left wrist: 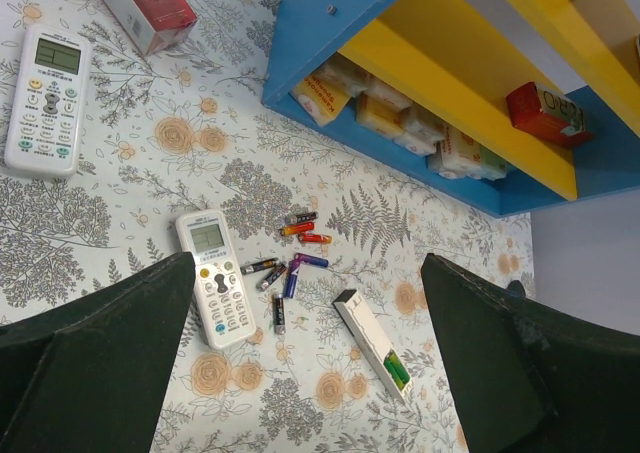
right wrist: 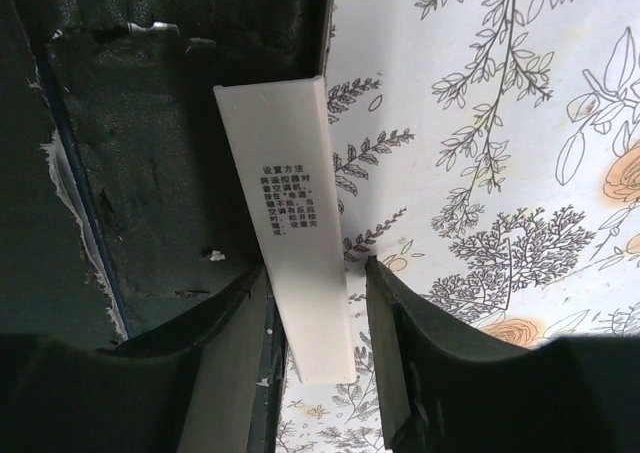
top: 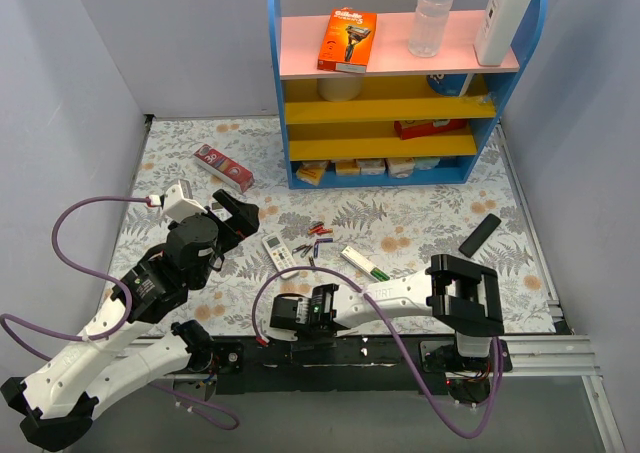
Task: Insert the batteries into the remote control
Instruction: Pick up the battery cover at the center of the board.
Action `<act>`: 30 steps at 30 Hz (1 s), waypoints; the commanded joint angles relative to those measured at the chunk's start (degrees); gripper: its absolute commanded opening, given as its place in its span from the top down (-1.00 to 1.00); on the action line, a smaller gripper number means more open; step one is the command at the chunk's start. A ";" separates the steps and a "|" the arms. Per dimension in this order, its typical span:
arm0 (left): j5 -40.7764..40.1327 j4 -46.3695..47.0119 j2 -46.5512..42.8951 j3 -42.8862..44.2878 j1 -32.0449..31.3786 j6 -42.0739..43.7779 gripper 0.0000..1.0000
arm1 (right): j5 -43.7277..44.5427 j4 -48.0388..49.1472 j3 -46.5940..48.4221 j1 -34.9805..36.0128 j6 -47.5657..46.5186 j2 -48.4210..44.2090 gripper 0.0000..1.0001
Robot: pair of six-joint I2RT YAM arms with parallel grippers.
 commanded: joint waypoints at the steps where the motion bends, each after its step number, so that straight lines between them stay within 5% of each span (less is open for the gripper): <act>1: -0.67 0.06 -0.36 0.75 0.26 0.72 -0.96 | 0.25 4.30 -1.42 -0.08 -2.24 5.92 0.04; 12: -1.28 1.47 0.17 1.10 0.26 1.59 -0.96 | 4.29 1.58 1.92 -0.43 -2.50 0.14 0.59; 30: -1.55 3.75 2.63 1.98 0.25 3.00 -0.96 | 2.62 1.14 1.22 -16.68 -0.31 -10.60 0.69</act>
